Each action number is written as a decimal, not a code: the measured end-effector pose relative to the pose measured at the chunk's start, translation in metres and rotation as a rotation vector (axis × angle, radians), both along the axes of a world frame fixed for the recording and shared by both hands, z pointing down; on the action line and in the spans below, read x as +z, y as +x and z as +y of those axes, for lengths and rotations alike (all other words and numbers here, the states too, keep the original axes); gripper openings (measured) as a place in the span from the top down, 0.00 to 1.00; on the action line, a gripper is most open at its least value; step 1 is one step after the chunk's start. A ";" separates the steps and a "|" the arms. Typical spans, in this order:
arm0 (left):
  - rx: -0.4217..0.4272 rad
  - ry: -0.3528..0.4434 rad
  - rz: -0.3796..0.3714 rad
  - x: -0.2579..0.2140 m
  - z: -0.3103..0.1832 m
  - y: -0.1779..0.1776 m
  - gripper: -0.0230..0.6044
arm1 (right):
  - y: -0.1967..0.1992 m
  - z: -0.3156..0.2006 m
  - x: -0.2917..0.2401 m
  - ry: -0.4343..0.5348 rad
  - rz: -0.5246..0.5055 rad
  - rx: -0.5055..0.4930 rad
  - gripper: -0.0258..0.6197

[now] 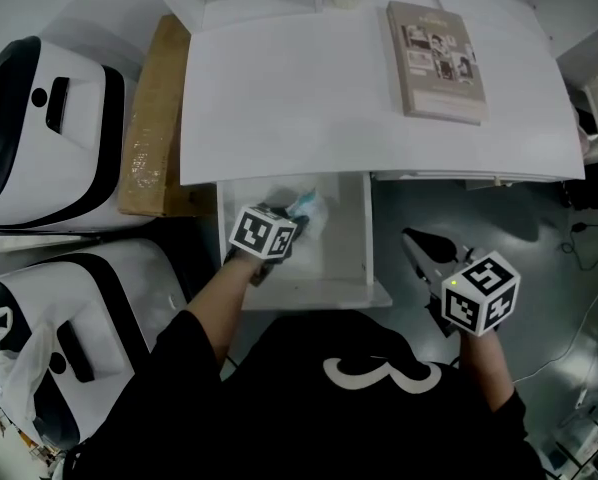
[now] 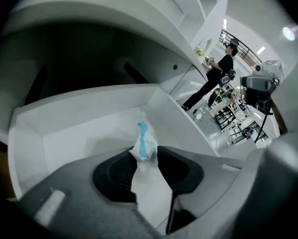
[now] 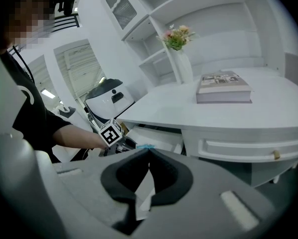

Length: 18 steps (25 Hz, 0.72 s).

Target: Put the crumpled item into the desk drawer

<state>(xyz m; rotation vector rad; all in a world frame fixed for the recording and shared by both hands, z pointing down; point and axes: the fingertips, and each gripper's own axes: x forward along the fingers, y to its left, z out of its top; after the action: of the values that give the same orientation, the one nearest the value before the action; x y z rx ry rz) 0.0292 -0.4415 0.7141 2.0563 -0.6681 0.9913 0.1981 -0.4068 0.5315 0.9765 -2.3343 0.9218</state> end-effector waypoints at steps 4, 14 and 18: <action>-0.047 -0.006 -0.048 0.010 -0.006 -0.012 0.70 | 0.002 -0.003 0.003 -0.005 -0.005 0.001 0.96; -0.100 -0.002 -0.166 0.024 -0.011 -0.031 0.47 | 0.017 -0.012 0.002 0.010 -0.032 0.028 0.96; -0.124 0.021 -0.187 0.013 -0.013 -0.037 0.45 | 0.019 -0.011 0.002 0.011 -0.050 0.033 0.96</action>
<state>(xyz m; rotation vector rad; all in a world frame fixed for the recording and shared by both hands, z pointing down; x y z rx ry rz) -0.0075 -0.4549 0.7274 1.9299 -0.8949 1.1167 0.2173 -0.4181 0.5340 1.0105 -2.3741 0.9577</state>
